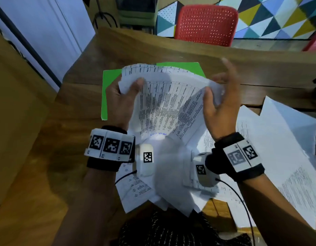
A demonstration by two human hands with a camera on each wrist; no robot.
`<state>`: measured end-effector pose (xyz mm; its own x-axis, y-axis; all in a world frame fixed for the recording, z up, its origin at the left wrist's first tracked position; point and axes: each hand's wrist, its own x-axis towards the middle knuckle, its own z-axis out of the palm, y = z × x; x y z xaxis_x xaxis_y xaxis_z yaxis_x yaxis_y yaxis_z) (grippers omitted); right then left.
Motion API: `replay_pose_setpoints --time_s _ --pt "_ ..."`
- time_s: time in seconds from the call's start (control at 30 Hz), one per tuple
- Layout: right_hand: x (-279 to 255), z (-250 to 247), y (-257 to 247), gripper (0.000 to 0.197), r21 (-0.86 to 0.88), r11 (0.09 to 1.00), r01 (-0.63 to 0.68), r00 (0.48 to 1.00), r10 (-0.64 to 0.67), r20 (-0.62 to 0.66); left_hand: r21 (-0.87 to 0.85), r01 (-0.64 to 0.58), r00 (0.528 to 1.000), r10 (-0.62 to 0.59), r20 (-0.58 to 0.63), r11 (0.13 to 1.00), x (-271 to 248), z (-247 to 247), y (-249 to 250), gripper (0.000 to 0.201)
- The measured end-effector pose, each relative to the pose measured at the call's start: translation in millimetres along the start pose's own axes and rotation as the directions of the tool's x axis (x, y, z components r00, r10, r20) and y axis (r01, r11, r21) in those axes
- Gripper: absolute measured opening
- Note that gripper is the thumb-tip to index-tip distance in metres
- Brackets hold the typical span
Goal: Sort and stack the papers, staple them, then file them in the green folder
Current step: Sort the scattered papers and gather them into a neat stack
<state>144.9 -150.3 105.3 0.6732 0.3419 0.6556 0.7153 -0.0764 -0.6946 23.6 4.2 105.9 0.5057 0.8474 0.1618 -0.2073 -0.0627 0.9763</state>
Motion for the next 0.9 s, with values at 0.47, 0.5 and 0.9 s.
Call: replay_pose_setpoints --time_s 0.47,0.5,0.9 --pt "-8 10 10 0.042 0.252 0.859 -0.446 0.892 0.401 0.21 0.076 0.063 0.997 -0.06 -0.046 0.995 -9 -8 -33 0.048" --pt "-5 11 6 0.042 0.307 0.857 -0.414 0.91 0.379 0.168 0.067 0.042 0.998 -0.038 -0.052 0.997 -6 -10 -22 0.047" --pt "-9 41 -55 0.068 -0.339 0.94 0.042 0.995 -0.009 0.099 0.207 0.155 0.968 -0.19 0.164 0.966 -9 -55 -45 0.055"
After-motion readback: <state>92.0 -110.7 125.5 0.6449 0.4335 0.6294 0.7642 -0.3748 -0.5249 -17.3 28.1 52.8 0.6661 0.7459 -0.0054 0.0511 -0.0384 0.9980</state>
